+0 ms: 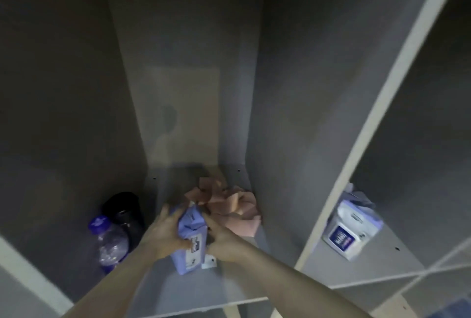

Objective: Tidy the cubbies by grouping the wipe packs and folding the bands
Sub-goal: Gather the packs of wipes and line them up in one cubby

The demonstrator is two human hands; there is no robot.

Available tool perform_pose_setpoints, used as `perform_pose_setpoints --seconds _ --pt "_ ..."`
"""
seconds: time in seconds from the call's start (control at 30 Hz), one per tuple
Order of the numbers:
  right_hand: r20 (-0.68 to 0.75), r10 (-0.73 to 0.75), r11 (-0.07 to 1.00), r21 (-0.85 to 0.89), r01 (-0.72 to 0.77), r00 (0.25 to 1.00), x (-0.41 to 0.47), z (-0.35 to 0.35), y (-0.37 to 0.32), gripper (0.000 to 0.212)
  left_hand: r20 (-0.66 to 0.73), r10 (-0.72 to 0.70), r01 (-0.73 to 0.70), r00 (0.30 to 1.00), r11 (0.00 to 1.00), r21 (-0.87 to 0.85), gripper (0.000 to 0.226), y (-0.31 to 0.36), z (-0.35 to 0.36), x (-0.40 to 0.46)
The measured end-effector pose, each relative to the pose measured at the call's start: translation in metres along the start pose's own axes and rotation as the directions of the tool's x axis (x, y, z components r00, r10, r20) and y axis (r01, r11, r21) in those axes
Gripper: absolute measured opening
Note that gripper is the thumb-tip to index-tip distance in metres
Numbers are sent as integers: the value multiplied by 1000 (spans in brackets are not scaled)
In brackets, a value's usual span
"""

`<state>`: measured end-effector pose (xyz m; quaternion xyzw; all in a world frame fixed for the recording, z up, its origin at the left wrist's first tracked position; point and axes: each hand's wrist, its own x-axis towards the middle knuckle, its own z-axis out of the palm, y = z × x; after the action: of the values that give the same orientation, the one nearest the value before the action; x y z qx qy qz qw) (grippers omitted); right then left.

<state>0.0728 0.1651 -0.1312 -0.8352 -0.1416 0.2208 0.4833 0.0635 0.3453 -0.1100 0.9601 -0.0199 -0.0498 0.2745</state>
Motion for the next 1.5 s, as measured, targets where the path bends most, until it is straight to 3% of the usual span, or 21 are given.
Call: perform_pose_setpoints --seconds 0.1,0.27,0.4,0.5,0.67,0.73,0.83,0.93,1.03,1.13,1.3,1.43,1.5 --pt "19 -98 991 93 96 995 -34 -8 -3 94 5 41 -40 999 995 -94 112 21 -15 -14" --pt "116 -187 944 296 146 975 -116 -31 -23 85 94 169 -125 981 925 -359 74 85 -51 -63" --pt "132 -265 912 355 204 955 -184 -57 -26 84 176 282 -186 943 888 -421 42 150 -55 -106" --pt "122 -246 915 357 189 962 -233 -85 -6 78 229 290 -161 929 876 -455 33 192 -36 -131" --pt "125 -132 932 355 80 983 -291 -145 39 72 182 281 -181 942 886 -427 42 260 29 -147" --pt "81 -61 925 378 26 995 -303 -170 53 73 112 243 -163 964 865 -474 61 285 57 -146" --pt "21 40 914 402 -45 999 -307 -199 68 69 21 137 -110 990 870 -481 112 308 101 -139" --pt "-25 107 923 375 -90 994 -300 -217 78 66 1 124 -104 992 843 -527 127 314 139 -138" --pt "-51 168 899 419 -132 984 -285 -226 80 57 21 129 -113 991 925 -362 129 327 168 -143" --pt "-77 207 893 423 -157 975 -266 -228 78 57 -135 30 -63 990 966 -250 128 340 190 -135" --pt "-70 206 915 366 -167 976 -233 -230 77 62 -228 -112 33 967 945 -325 128 344 192 -115" --pt "34 250 932 261 -250 968 -207 -246 75 36 -252 -195 102 948 936 -337 111 334 174 -106" --pt "-29 227 971 86 -223 974 -182 -268 76 36 -252 -239 135 938 919 -370 102 325 166 -105"
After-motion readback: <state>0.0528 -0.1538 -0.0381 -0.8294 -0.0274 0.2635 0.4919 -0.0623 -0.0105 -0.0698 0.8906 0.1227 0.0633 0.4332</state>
